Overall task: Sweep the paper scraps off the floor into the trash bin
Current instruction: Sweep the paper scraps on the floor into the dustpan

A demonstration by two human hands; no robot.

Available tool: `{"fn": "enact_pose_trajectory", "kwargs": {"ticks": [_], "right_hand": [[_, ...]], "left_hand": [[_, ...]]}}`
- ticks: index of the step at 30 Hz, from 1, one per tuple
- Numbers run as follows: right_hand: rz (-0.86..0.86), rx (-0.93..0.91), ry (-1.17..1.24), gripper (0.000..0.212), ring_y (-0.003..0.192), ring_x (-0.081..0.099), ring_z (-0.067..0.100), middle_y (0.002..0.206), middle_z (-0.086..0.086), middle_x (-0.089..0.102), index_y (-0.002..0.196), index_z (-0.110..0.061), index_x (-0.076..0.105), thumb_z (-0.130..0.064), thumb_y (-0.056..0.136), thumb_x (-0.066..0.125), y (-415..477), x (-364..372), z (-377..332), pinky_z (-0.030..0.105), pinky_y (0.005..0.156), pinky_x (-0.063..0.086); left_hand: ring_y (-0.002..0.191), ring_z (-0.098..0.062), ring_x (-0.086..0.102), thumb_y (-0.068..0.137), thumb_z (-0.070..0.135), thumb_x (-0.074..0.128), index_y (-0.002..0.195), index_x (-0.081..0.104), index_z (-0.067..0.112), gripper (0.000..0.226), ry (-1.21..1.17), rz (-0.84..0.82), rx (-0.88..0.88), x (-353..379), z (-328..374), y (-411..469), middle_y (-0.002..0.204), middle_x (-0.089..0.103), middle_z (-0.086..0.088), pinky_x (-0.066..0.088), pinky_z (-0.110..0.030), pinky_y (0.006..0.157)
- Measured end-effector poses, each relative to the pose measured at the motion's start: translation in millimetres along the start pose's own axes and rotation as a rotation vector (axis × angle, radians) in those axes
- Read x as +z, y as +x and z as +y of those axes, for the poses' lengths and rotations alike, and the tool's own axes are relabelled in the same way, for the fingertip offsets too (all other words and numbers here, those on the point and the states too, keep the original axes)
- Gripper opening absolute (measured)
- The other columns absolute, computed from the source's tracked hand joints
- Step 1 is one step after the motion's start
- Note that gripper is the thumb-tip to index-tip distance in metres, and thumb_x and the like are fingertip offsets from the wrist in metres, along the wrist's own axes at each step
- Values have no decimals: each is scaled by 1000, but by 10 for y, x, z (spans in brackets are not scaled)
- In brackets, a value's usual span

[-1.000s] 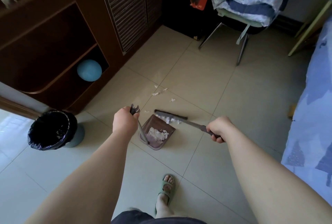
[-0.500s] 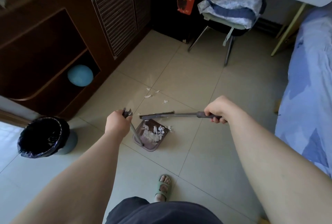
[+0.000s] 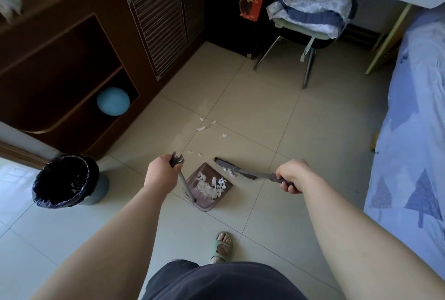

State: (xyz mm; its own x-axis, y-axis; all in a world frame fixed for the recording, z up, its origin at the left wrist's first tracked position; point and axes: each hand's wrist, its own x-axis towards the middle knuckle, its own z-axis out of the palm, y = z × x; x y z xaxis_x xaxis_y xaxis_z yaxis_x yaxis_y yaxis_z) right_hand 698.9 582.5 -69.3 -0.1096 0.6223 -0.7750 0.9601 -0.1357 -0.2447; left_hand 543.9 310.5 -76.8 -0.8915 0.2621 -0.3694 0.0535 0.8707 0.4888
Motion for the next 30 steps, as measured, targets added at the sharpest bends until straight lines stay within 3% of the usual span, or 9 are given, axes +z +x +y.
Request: {"fn": "enact_pose_trajectory", "kwargs": {"ticks": [9, 14, 22, 30], "right_hand": [[-189, -21, -133, 4, 25, 39, 11, 58, 11, 50, 82, -5, 49, -5, 85, 46, -205, -192, -111, 9, 31, 24], [-151, -36, -154, 3, 25, 38, 12, 57, 11, 51, 83, -5, 47, -5, 86, 46, -234, -370, -203, 9, 32, 22], [2, -78, 26, 9, 29, 38, 12, 63, 13, 50, 81, -7, 49, 2, 79, 46, -128, -250, -216, 10, 35, 25], [-61, 12, 213, 16, 43, 35, 14, 63, 10, 43, 75, -9, 42, 4, 85, 41, -1, 24, -138, 10, 37, 22]], "left_hand": [[74, -24, 54, 92, 21, 58, 100, 61, 6, 18, 5, 3, -3, 36, 10, -27, 84, 59, -8, 39, -28, 60], [80, -29, 58, 91, 22, 59, 101, 62, 6, 19, -7, 7, -20, 12, -50, -40, 87, 62, -10, 44, -30, 66], [76, -29, 55, 91, 20, 59, 100, 62, 5, 17, -20, 33, -40, 26, -55, -129, 85, 61, -11, 41, -29, 62], [75, -28, 53, 92, 17, 57, 99, 60, 4, 15, -66, -6, -71, 44, 53, -83, 83, 57, -10, 39, -29, 63]]}}
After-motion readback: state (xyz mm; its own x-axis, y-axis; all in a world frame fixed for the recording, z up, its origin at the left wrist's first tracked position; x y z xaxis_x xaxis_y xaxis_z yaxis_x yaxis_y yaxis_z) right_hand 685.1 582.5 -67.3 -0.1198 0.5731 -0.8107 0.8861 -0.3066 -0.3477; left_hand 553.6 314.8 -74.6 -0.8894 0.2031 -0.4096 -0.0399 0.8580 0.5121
